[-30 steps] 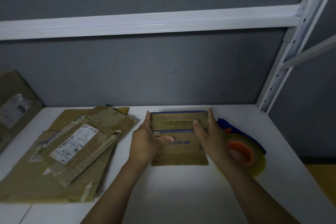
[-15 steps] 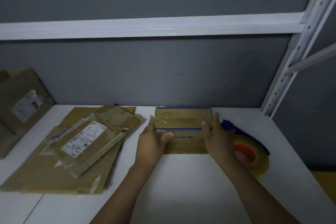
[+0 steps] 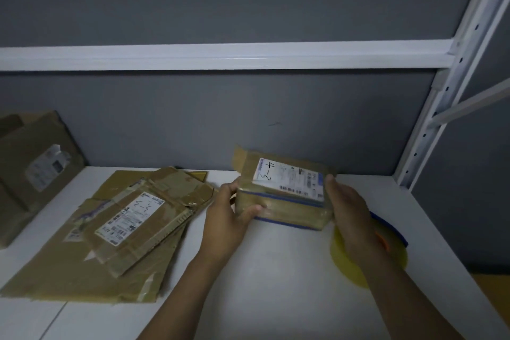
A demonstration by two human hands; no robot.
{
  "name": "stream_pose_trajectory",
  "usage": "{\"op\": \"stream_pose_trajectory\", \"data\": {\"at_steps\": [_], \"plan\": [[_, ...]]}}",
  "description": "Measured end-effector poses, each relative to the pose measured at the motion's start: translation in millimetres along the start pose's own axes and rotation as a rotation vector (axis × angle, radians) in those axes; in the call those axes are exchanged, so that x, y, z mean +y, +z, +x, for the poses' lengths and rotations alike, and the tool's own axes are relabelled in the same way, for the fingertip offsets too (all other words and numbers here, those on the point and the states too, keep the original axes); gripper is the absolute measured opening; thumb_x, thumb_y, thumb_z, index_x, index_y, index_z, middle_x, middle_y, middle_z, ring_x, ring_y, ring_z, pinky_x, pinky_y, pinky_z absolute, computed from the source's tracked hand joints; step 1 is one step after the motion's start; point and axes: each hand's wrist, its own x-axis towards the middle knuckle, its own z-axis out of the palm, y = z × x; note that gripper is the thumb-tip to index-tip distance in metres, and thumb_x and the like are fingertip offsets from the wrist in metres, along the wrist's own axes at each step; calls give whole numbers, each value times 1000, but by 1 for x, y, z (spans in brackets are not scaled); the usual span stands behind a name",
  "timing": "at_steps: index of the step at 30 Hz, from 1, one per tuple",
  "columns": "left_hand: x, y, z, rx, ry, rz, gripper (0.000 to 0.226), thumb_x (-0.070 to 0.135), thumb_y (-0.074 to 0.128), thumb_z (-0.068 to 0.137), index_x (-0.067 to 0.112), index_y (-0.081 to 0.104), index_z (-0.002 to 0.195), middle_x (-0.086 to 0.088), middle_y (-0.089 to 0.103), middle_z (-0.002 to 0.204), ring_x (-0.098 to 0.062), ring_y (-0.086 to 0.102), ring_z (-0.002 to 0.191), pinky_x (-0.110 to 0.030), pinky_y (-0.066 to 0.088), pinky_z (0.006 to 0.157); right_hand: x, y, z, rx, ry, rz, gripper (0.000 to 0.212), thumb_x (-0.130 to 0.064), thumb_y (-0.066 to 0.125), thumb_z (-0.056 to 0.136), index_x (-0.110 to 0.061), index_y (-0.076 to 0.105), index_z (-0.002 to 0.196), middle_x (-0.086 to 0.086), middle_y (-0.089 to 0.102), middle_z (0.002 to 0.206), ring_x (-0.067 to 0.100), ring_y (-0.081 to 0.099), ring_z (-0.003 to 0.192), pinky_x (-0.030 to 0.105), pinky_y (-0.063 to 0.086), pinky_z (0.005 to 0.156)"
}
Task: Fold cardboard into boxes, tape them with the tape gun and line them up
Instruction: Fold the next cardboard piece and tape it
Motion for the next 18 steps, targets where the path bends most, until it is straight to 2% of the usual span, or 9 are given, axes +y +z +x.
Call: {"op": "stream_pose_trajectory", "data": {"at_steps": [3, 5, 7, 8, 10, 11, 13, 15, 18], "plan": [[5, 5, -1, 57, -46, -114, 37, 34, 81, 74, 25, 56, 99, 12, 67, 96, 4, 63, 88, -11, 48, 71, 4, 0, -2, 25, -77, -53, 13, -25, 60, 93, -20, 61, 105, -4, 70, 96, 8, 67, 82, 25, 54, 66], [3, 6, -1, 100, -86, -131, 42, 32, 82, 74, 24, 53, 103, 13, 66, 95, 6, 63, 85, -12, 50, 70, 11, 2, -5, 12, -78, -30, 22, -6, 63, 89, -19, 60, 107, -6, 70, 96, 5, 68, 81, 20, 55, 61], [-4, 6, -1, 84, -108, -117, 55, 25, 81, 75, 24, 49, 120, 14, 66, 95, 5, 64, 88, -20, 53, 78, 17, 3, -9, 5, -72, 5, 27, 2, 63, 87, -17, 59, 105, -3, 70, 98, 7, 69, 80, 20, 55, 59], [-10, 6, -2, 62, -96, -97, 55, 21, 81, 76, 22, 51, 122, 13, 68, 95, 1, 65, 89, -26, 55, 79, 17, 3, -10, 1, -64, 24, 24, 1, 63, 87, -16, 60, 103, -1, 71, 96, 8, 70, 78, 20, 54, 58], [-21, 4, -6, 21, -71, -50, 41, 19, 80, 75, 23, 59, 110, 9, 69, 97, -1, 66, 89, -32, 57, 79, 18, 1, -12, -15, -34, 65, 11, -7, 60, 90, -13, 61, 99, 3, 72, 90, 10, 70, 73, 21, 53, 56], [-25, 4, -8, 5, -68, -46, 36, 22, 81, 74, 27, 61, 103, 7, 69, 100, -1, 66, 90, -35, 57, 81, 18, 0, -12, -24, -11, 87, 7, -14, 57, 92, -13, 61, 98, 6, 72, 91, 14, 70, 75, 27, 55, 61], [-29, 1, -12, -17, -71, -101, 39, 38, 81, 67, 35, 60, 101, 4, 66, 108, -4, 66, 95, -36, 57, 83, 17, -4, -14, -46, 28, 82, 21, -36, 49, 97, -19, 61, 102, 6, 71, 97, 20, 69, 86, 39, 55, 79], [-25, 0, -16, -23, -99, -178, 53, 42, 81, 65, 41, 55, 111, 7, 61, 118, -6, 65, 101, -30, 56, 82, 14, -6, -17, -76, 17, 28, 33, -51, 41, 96, -24, 59, 103, -1, 69, 97, 18, 66, 90, 35, 52, 79], [-13, -2, -19, 65, -105, -230, 91, 27, 84, 70, 35, 32, 143, 13, 47, 139, -1, 57, 114, -23, 49, 90, 6, -4, -19, -75, -5, -50, 29, -47, 37, 98, -27, 55, 90, -5, 65, 89, 11, 62, 83, 25, 47, 67]]}}
